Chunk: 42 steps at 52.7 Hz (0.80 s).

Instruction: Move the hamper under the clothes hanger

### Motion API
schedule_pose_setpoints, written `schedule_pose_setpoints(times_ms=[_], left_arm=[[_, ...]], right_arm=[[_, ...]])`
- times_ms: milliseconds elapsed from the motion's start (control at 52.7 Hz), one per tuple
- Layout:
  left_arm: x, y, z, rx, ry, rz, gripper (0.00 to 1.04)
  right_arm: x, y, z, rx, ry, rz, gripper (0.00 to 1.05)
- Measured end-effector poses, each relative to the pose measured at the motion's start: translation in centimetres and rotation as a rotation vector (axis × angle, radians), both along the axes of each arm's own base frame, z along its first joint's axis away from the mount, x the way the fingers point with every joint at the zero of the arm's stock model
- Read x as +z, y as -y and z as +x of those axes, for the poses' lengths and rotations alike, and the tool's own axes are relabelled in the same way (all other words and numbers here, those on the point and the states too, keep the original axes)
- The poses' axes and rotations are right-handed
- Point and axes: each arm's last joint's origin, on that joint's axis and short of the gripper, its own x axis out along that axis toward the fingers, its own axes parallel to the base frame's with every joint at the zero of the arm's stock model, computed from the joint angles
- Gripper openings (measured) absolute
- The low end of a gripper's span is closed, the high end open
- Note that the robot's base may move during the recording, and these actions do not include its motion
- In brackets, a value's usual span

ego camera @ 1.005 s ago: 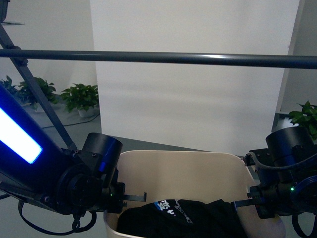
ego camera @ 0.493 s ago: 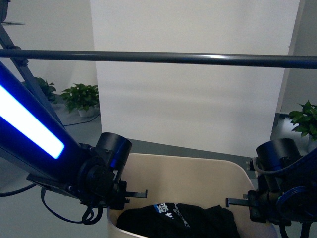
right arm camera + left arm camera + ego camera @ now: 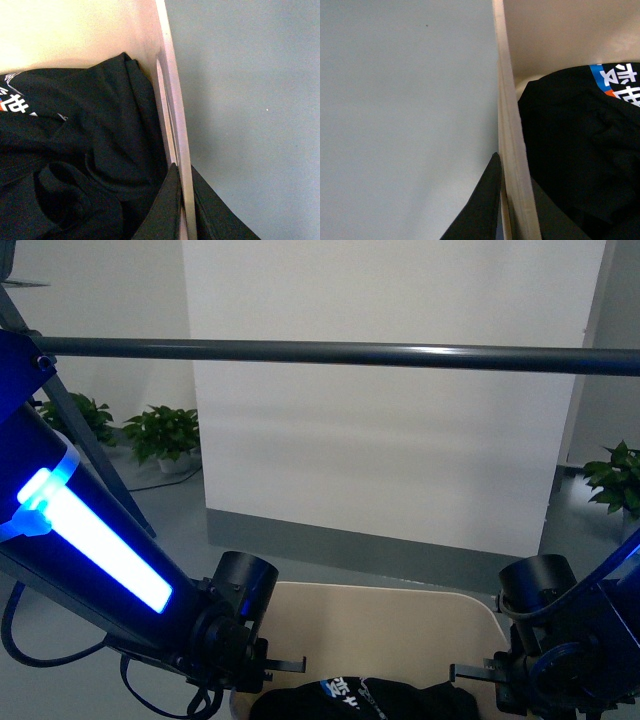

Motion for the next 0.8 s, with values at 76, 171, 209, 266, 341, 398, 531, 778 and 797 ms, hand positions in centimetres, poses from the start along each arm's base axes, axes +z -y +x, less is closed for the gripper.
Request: schedule_pose_setpoints(times_ms=[76, 171, 209, 266, 341, 398, 531, 778, 797], left_arm=[[0.0, 0.0, 0.0, 0.0, 0.0, 0.0, 0.07], [0.0, 0.0, 0.0, 0.001, 0.0, 0.001, 0.07], [0.0, 0.0, 0.0, 0.002, 0.0, 0.002, 0.07], [-0.1, 0.0, 0.0, 0.007, -0.003, -0.001, 0.08], [-0.1, -0.1, -0.1, 0.015, -0.013, 0.009, 0.17], [-0.2, -0.1, -0.2, 0.026, -0.015, 0.006, 0.28], [0.0, 1.0, -0.4, 0.045, 0.009, -0.022, 0.52], [2.9, 2.1, -0.4, 0.057, 0.118, -0.053, 0.95], [3.5, 2.2, -0.3, 0.06, 0.135, -0.056, 0.98]], right_arm=[[-0.5, 0.0, -0.1, -0.004, -0.012, 0.001, 0.03], [-0.8, 0.0, -0.1, -0.01, -0.014, 0.002, 0.03], [-0.8, 0.0, -0.1, -0.011, -0.014, 0.002, 0.03], [-0.9, 0.0, -0.1, -0.013, -0.012, 0.0, 0.03], [-0.8, 0.0, -0.1, -0.014, -0.004, 0.0, 0.04], [-0.8, 0.1, 0.0, -0.046, 0.015, 0.0, 0.15], [-0.3, -0.3, 0.4, -0.081, 0.067, 0.035, 0.39], [3.1, -0.8, 0.8, -0.115, 0.201, 0.002, 0.81], [3.7, -0.8, 0.8, -0.116, 0.216, 0.002, 0.85]])
